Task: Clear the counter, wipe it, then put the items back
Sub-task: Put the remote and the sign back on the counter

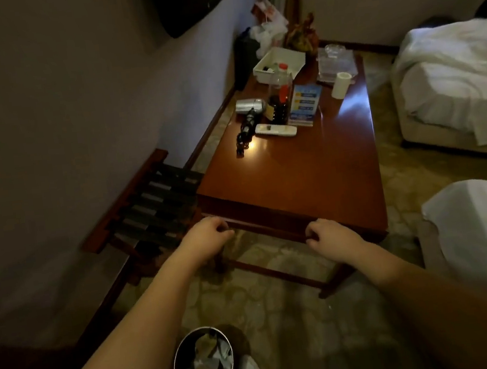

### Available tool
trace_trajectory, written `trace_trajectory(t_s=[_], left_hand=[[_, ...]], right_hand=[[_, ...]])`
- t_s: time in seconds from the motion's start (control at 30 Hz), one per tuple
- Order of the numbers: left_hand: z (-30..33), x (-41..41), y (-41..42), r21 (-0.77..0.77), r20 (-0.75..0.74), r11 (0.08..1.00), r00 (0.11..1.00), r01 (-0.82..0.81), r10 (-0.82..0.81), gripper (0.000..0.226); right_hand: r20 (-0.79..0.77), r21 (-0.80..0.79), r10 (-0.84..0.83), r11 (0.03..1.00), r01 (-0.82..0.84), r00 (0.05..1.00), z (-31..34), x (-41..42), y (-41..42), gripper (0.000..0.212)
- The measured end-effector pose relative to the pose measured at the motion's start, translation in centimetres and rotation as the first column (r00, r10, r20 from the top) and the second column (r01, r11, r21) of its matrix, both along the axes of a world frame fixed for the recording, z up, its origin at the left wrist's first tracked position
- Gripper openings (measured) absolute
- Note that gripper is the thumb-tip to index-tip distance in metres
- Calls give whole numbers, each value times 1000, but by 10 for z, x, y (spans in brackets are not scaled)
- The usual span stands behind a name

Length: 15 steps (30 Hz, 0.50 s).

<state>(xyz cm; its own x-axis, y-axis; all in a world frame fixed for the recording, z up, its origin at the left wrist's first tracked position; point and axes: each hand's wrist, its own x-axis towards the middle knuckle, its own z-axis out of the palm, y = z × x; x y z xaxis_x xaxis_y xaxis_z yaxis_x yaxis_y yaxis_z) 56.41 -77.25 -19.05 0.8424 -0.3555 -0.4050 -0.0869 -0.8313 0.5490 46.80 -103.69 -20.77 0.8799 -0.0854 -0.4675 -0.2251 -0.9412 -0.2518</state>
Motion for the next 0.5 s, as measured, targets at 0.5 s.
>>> trace_trajectory(t_s=[0.5], left_hand=[[44, 180, -115, -100, 33, 991, 995, 93, -90, 30]], right_hand=[[127, 85, -368, 929, 360, 921, 34, 135, -128, 22]])
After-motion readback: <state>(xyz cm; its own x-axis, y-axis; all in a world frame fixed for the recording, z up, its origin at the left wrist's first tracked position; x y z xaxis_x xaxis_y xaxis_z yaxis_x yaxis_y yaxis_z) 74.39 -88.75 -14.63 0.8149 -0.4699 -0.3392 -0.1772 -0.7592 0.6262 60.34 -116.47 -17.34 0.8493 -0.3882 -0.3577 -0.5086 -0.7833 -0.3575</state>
